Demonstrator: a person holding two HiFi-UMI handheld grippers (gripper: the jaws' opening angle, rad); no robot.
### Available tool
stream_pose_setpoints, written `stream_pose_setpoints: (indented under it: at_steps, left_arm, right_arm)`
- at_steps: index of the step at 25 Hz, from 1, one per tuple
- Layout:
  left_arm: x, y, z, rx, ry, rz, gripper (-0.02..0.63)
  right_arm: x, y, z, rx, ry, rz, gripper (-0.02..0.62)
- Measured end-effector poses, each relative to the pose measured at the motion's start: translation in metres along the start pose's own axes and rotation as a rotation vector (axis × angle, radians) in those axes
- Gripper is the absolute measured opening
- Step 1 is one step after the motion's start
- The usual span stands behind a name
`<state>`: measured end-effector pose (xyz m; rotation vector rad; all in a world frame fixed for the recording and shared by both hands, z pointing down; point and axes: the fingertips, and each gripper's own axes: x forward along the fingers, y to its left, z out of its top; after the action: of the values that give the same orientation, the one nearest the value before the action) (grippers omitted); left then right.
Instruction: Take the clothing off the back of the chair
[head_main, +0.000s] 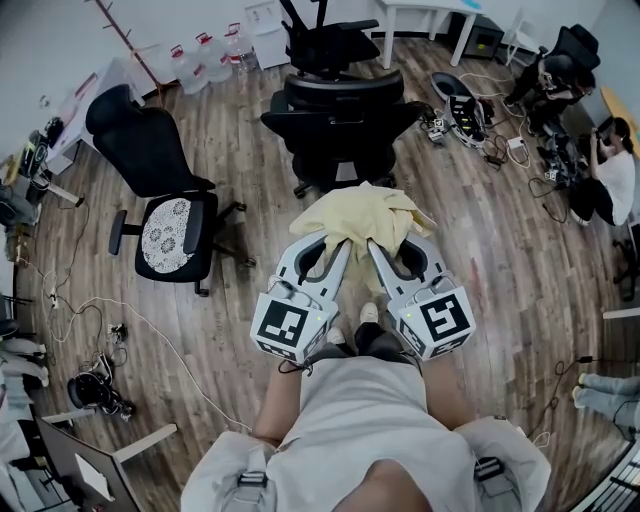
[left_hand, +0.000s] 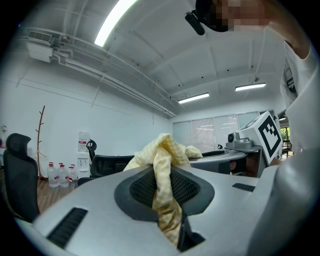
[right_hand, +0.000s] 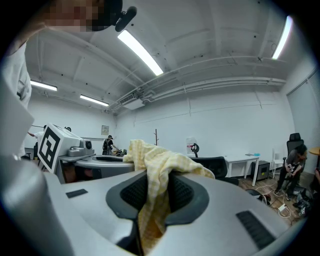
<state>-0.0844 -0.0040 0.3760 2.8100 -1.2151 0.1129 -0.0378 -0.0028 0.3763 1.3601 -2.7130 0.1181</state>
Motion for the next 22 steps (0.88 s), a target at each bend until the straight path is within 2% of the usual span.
stream_pose_setpoints:
  at_steps: [22]
  left_arm:
    - [-0.001,0.017,-0.003,-0.015,0.0,0.027,0.071]
  right_arm:
    - [0.017,0.002,-0.001,-0.011,0.015,0.021,0.083]
